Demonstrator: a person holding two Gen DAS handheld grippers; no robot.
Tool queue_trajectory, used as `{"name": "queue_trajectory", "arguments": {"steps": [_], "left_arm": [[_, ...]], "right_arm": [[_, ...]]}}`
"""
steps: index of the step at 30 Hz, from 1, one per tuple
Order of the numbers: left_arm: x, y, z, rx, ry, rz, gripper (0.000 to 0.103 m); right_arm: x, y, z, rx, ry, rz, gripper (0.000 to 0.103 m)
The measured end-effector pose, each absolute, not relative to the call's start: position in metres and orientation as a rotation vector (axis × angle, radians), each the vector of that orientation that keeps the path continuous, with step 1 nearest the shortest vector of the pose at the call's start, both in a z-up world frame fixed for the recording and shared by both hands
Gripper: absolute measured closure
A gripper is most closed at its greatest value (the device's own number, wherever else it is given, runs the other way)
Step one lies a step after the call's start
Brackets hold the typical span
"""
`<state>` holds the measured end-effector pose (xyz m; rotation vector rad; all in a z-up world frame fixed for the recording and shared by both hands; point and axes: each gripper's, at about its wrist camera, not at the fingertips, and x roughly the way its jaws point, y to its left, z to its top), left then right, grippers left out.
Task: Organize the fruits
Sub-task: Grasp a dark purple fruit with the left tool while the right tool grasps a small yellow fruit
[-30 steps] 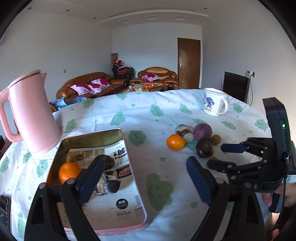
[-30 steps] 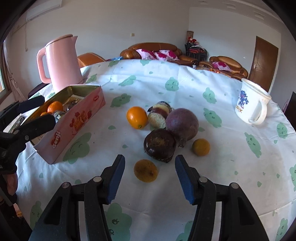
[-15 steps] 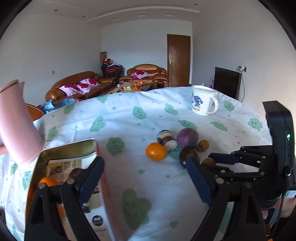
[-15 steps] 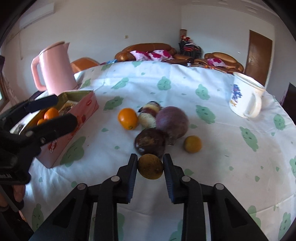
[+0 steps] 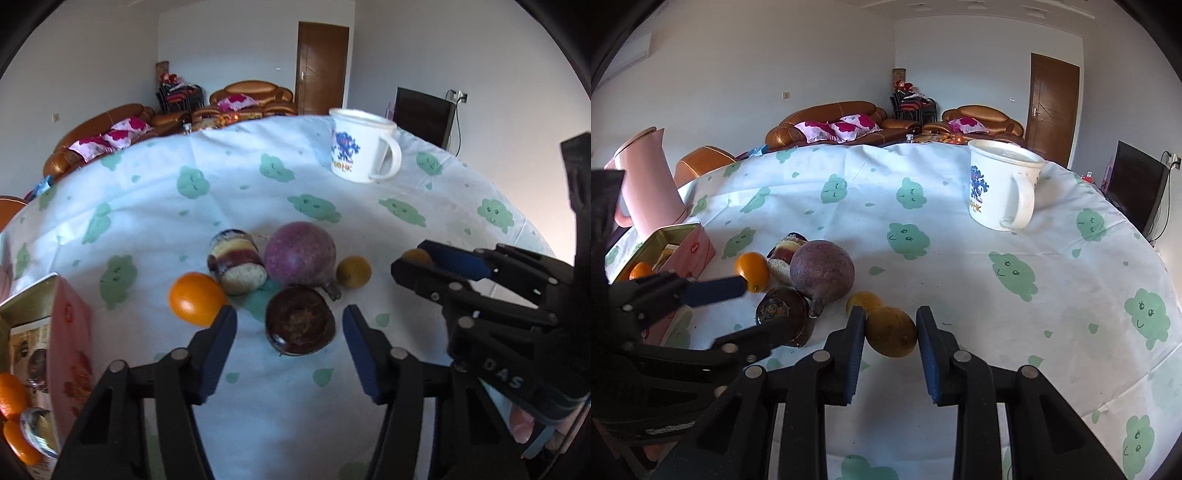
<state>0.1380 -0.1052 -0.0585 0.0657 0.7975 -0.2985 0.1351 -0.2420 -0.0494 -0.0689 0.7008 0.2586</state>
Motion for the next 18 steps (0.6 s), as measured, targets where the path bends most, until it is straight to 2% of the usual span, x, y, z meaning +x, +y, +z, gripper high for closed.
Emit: {"name": "queue_trajectory", "arguments": {"steps": [2,5,7,18], "left_arm": [[0.143,-0.106,-0.063,0.052,0.83,-0.313,0.051],[0.148,-0.107,-0.067,0.04,0.855,-0.329,0.052],[0.152,-0.109,-0.071,0.036,0.886,-0.345,0.059],[0.143,-0.1,-0.064,-0.012,0.839,-0.368,0.06]], "right_arm": [[0.135,-0.243,-0.05,-0.062,0.701,0.26,0.073],[0.136,-0.243,-0.05,-0.063,0.705,0.268,0.073],[0.136,-0.241,-0.051,-0.072,0.708,0.274,0.073],[0.133,-0.242,-0.049,-0.059,0.685,0.306,0.073]]}}
